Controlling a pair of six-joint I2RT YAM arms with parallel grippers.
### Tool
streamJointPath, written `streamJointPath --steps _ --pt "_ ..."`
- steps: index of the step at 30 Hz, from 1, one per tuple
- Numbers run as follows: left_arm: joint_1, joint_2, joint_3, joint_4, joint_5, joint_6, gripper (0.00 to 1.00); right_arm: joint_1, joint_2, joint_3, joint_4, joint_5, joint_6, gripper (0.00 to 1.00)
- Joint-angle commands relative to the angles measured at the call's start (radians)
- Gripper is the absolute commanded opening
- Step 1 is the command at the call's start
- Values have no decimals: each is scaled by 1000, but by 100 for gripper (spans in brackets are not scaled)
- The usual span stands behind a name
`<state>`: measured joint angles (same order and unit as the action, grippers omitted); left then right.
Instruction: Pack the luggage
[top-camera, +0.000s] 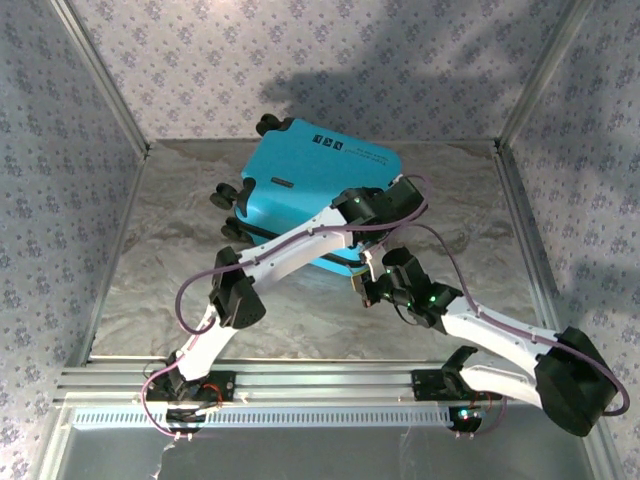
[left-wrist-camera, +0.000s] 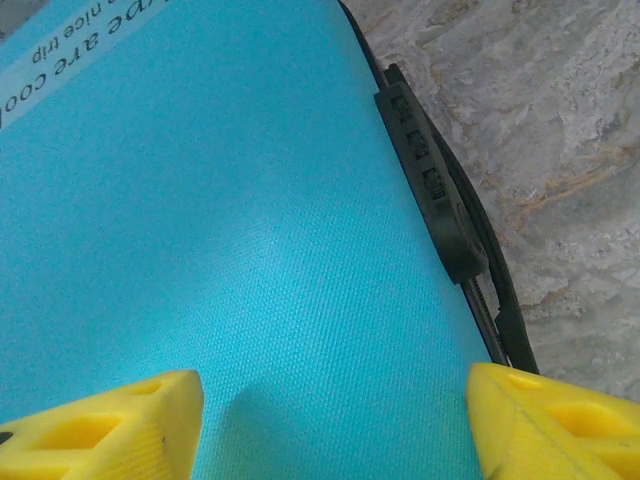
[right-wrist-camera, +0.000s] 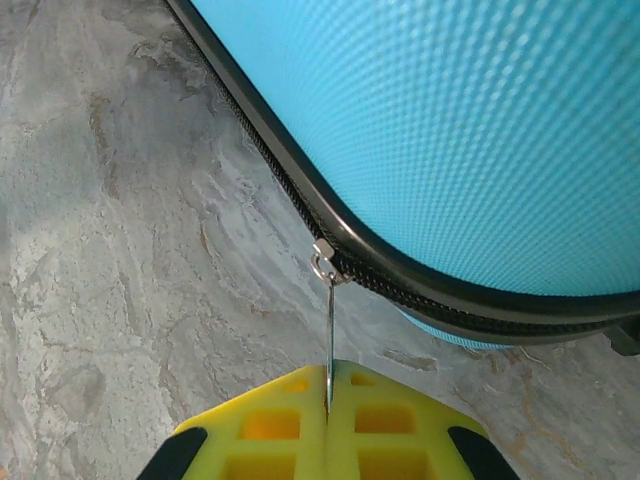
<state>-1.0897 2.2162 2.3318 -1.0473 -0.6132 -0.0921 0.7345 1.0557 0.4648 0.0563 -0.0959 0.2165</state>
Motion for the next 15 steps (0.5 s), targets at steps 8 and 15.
streamJointPath --steps 8,15 --pt "46 -75 -143 -109 -188 -28 64 19 -159 -33 -168 267 45 0" --pt "71 -131 -239 -63 -141 -24 63 22 -159 -24 -211 423 99 0"
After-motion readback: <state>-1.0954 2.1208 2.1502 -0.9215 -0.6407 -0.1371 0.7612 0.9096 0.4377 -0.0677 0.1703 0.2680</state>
